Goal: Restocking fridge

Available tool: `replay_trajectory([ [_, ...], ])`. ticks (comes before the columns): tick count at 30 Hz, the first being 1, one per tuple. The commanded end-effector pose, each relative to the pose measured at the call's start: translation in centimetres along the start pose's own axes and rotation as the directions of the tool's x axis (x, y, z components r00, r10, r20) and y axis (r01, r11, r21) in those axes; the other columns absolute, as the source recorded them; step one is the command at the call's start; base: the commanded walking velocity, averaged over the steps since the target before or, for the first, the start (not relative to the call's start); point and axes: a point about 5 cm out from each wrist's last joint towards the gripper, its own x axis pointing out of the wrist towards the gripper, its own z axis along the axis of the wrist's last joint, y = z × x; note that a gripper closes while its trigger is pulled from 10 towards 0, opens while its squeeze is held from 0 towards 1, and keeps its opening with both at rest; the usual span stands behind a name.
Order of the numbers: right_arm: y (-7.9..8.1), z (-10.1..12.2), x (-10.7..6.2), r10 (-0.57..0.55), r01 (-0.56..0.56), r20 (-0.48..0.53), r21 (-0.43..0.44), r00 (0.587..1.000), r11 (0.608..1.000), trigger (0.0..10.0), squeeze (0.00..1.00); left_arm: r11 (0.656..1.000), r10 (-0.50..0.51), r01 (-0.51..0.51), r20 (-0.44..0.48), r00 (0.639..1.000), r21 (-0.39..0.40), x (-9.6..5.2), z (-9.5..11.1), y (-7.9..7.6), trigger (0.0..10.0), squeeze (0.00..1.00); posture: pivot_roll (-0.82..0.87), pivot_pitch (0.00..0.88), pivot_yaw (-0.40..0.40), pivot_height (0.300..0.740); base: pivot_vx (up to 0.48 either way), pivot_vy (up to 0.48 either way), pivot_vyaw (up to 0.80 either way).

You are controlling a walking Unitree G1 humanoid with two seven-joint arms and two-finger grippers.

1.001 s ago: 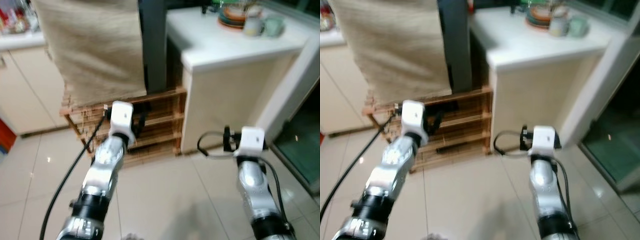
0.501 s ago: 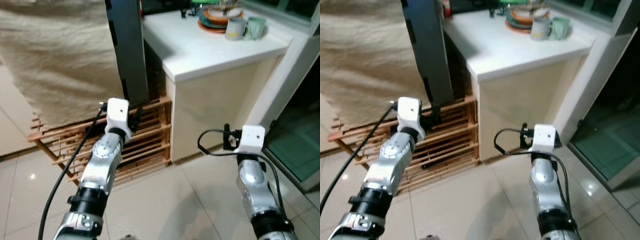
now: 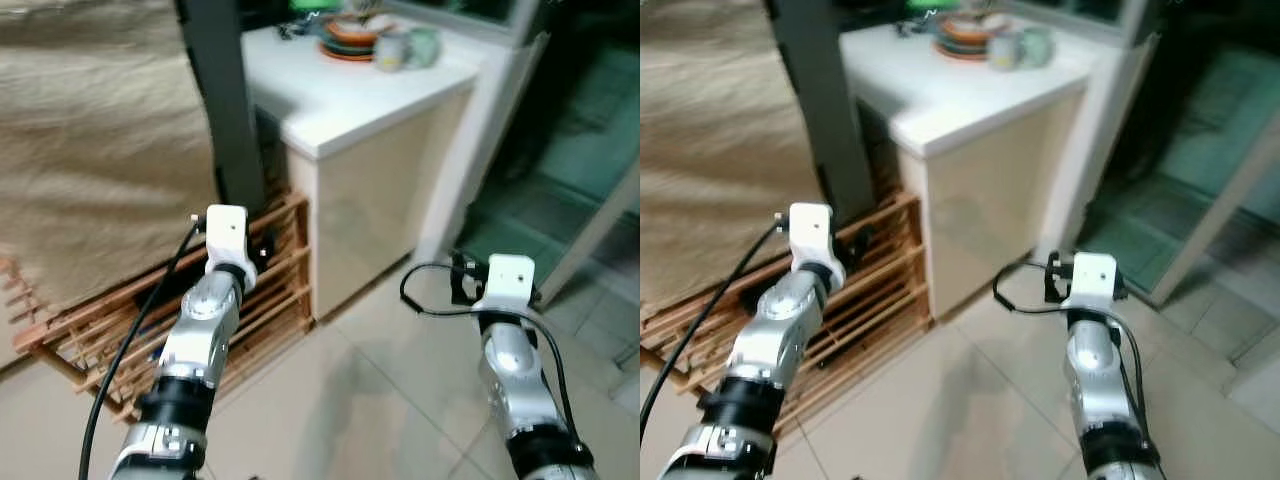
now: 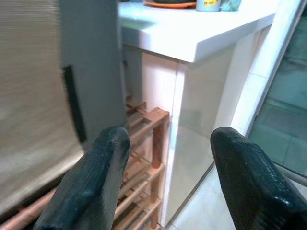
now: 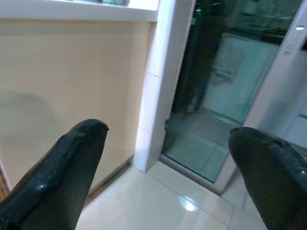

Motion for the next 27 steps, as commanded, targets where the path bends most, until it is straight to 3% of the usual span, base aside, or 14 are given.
replay_trajectory([
  [1,0.9,0.2,0.0,0.024,-0.024,0.013,0.017,1.000,1.000,10.0,0.03,0.999,0.032,-0.032,-0.028,0.999,0.001,-0.1,-0.5,1.0,10.0,0.00,-0.11,0.000,0.039,0.740,0.000,0.454,-0.74],
  [8,0.8,-0.1,-0.4,0.025,-0.026,0.012,0.016,1.000,1.000,10.0,0.03,1.000,0.013,-0.013,-0.023,1.000,0.021,-0.1,-0.7,0.7,10.0,0.00,-0.11,0.000,0.041,0.740,0.000,0.443,-0.74],
  [20,0.4,1.0,-0.4,0.006,-0.009,0.069,0.037,0.998,0.999,10.0,0.04,0.999,-0.028,0.029,0.038,0.999,-0.023,-1.8,-0.9,1.2,10.0,0.00,-0.11,0.000,0.027,0.740,-0.301,0.377,-0.74],
  [23,0.6,1.2,-0.5,0.014,-0.017,0.083,0.040,0.996,0.999,10.0,0.03,0.999,-0.021,0.019,0.047,0.999,0.043,-2.1,-1.2,1.0,10.0,0.00,-0.10,0.000,0.020,0.740,-0.102,0.124,0.00],
  [27,1.1,1.7,-0.4,0.027,-0.032,0.105,0.047,0.994,0.998,10.0,0.02,0.999,-0.015,0.013,0.083,0.996,0.033,-2.1,-0.7,0.9,10.0,0.00,-0.11,0.000,0.024,0.740,0.000,0.000,0.00],
])
